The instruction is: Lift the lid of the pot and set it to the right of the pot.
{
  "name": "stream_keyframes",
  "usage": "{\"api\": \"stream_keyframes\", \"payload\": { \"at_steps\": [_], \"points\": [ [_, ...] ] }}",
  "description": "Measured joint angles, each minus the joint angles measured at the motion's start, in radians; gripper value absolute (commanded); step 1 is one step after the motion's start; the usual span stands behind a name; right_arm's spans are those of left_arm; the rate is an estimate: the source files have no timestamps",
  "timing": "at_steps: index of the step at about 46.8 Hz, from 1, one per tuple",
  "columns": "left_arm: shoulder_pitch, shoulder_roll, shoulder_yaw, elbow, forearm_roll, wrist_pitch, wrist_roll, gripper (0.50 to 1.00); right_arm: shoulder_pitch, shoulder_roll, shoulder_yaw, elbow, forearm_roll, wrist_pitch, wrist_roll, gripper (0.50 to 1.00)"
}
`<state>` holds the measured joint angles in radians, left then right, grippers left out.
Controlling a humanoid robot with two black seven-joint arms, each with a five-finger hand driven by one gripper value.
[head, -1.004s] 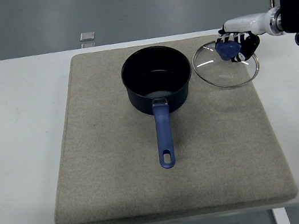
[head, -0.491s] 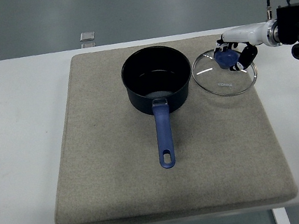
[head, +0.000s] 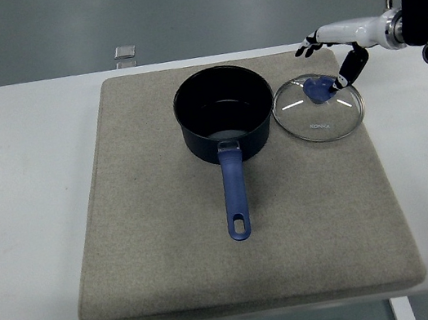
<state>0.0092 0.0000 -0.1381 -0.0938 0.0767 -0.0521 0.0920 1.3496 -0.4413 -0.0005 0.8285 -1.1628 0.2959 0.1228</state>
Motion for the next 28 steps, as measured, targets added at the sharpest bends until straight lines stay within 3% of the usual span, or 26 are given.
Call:
{"api": "stream_keyframes", "payload": {
  "at_steps": [6,16,28],
  "points": [
    [0.000,0.000,0.000,0.000,0.000,0.000,0.000,1.000,-0.003,0.001,0.053,0.000,0.113,0.042,0.000,0.895],
    [0.000,0.000,0.000,0.000,0.000,0.000,0.000,1.000,-0.021,0.015,0.071,-0.005,0.300,0.048,-0.010,0.897],
    [0.000,0.000,0.000,0.000,0.000,0.000,0.000,1.000,-0.040,0.044,0.077,-0.093,0.583,0.052,-0.018,0.901]
  ]
}}
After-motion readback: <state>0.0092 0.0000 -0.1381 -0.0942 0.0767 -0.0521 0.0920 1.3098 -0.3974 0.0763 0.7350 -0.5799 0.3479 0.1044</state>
